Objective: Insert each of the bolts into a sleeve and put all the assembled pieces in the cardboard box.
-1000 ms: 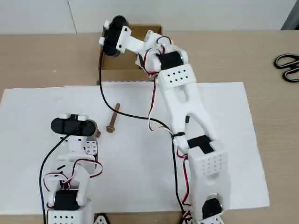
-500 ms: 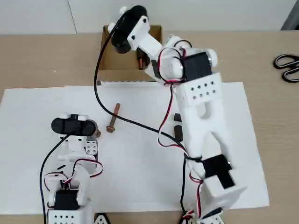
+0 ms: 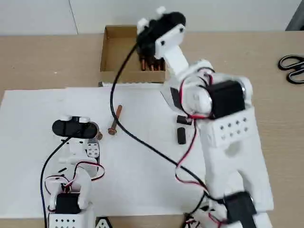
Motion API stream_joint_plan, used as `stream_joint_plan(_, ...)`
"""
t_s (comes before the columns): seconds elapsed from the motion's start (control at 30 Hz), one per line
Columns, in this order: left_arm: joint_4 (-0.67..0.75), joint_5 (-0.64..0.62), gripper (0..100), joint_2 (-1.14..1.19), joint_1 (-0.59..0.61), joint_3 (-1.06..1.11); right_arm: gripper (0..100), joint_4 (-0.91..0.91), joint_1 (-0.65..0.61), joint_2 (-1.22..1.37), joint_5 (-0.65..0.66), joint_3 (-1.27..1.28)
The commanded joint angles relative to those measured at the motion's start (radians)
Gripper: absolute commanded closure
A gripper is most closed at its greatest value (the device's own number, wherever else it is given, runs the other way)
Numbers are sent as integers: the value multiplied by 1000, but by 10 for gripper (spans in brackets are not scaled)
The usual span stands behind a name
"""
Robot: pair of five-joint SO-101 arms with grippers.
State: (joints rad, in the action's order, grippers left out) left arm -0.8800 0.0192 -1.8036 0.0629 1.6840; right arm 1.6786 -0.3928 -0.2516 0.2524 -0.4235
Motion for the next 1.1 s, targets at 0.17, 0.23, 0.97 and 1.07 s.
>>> stream_joint_plan(0.17, -6, -2, 994, -9, 9, -2, 991, -62, -2, -292, -201, 511)
stream_joint_plan(0.23, -6, -2, 994, -9, 9, -2, 991, -88, -1, -302, -241, 586)
stream_joint_plan(0.97, -8, -3, 994, -9, 9, -2, 968, -297, 119, 137, -161, 750)
stream_joint_plan(1.07, -8, -3, 994, -9, 9, -2, 907, -338, 140, 205, -135, 749)
